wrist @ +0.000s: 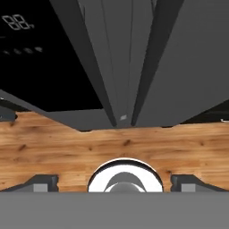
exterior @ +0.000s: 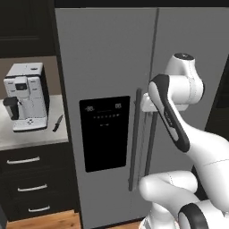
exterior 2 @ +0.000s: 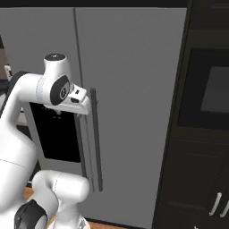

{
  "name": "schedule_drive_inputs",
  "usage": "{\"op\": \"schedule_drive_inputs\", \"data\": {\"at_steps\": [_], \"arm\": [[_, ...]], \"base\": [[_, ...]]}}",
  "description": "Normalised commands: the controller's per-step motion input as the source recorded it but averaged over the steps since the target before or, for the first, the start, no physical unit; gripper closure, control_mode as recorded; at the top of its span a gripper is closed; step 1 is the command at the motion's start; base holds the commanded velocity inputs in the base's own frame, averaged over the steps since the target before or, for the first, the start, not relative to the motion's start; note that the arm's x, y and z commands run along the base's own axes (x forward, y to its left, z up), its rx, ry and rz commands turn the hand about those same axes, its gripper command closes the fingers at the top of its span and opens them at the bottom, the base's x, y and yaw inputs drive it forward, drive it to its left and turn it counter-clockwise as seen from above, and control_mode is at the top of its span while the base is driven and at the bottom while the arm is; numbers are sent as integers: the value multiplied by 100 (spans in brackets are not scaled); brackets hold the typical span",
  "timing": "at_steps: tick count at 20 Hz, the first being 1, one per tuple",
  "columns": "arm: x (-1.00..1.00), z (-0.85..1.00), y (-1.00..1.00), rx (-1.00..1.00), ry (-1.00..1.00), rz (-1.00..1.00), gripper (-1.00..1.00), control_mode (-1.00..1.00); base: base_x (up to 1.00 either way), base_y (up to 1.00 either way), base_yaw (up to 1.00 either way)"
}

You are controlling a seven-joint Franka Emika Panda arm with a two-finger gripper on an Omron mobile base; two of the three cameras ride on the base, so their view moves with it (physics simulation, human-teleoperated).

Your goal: Retrieve the butter from the fridge and place it on a plate on the dining table. Then retrieve the butter knife by the fridge and place it near the plate.

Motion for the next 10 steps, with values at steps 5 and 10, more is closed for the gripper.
{"op": "schedule_drive_inputs", "data": {"at_steps": [5,10], "arm": [[0,0,0,0,0,0,-100,100],[0,0,0,0,0,0,-100,100]], "base": [[-49,-1,-21],[-47,0,-19]]}}
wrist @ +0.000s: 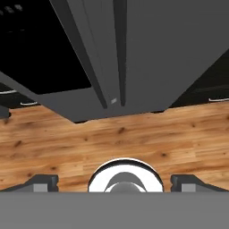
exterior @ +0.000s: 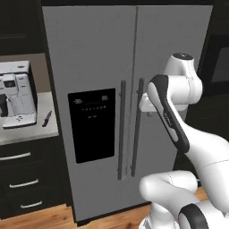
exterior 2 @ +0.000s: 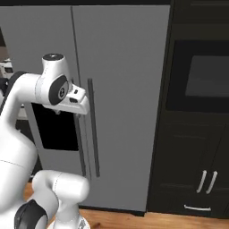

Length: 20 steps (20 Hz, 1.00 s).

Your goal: Retrieve the butter from the fridge and place it on a plate on the dining table. Then retrieve the butter knife by the fridge and place it near the plate.

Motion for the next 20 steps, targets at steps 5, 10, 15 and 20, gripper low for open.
{"op": "schedule_drive_inputs", "data": {"at_steps": [5,10,15,20], "arm": [[0,0,0,0,0,0,-100,100],[0,0,0,0,0,0,-100,100],[0,0,0,0,0,0,-100,100],[17,-3,0,0,0,1,-100,-100]], "base": [[-34,3,0],[-47,0,0],[-34,2,0],[0,1,0]]}}
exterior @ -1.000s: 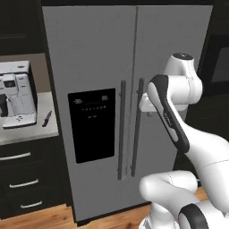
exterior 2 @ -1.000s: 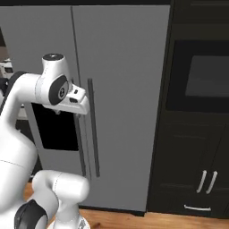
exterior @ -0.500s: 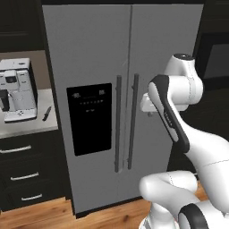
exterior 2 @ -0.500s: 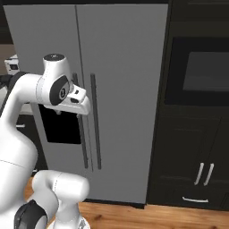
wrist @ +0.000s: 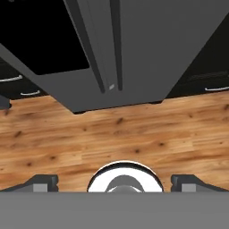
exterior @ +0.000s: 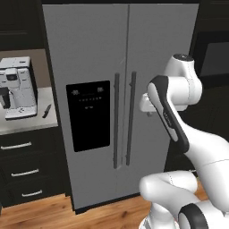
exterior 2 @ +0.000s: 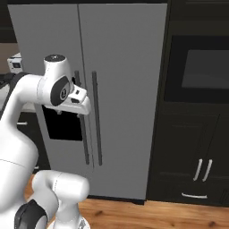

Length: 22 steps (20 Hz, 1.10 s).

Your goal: Retrieve the butter from the fridge and place it on a plate on the dining table. Then retrieve the butter knife by the fridge and place it near the plate.

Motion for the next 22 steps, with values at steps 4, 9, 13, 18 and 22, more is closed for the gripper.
{"op": "schedule_drive_inputs", "data": {"at_steps": [4,9,13,18,22], "arm": [[56,-11,-11,1,-3,7,-100,-100],[61,-13,-9,-3,-13,9,-100,-100],[67,-38,0,-17,-13,12,-100,-100],[48,-16,0,-6,-10,5,-100,-100],[33,-16,1,1,-2,2,-100,-100]], "base": [[0,0,0],[0,0,0],[0,0,0],[0,0,0],[0,0,0]]}}
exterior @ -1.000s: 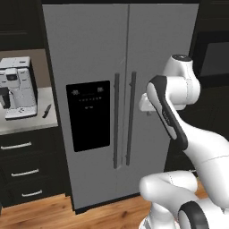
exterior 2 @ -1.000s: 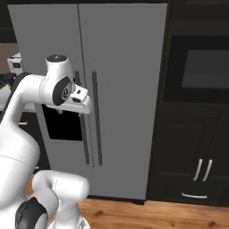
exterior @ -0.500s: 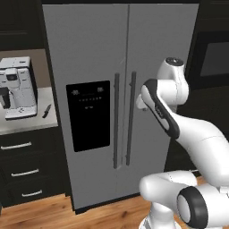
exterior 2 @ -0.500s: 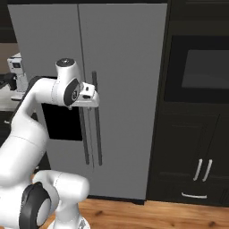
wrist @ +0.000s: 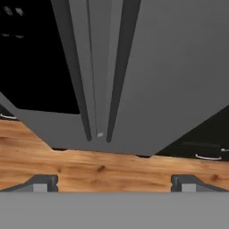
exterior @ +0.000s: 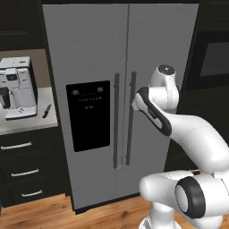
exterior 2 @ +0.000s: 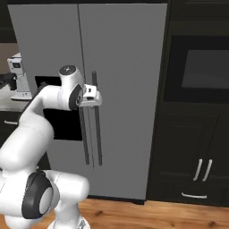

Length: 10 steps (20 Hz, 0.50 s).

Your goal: Retrieve the butter from the fridge and place it on a plate on the dining table. Then retrieve the butter knife by the fridge and place it near the plate.

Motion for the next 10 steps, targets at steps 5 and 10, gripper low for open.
{"op": "schedule_drive_inputs", "data": {"at_steps": [5,10], "arm": [[50,-9,6,3,0,0,-100,-100],[67,-7,32,0,0,0,-100,-100]], "base": [[0,0,0],[0,0,0]]}}
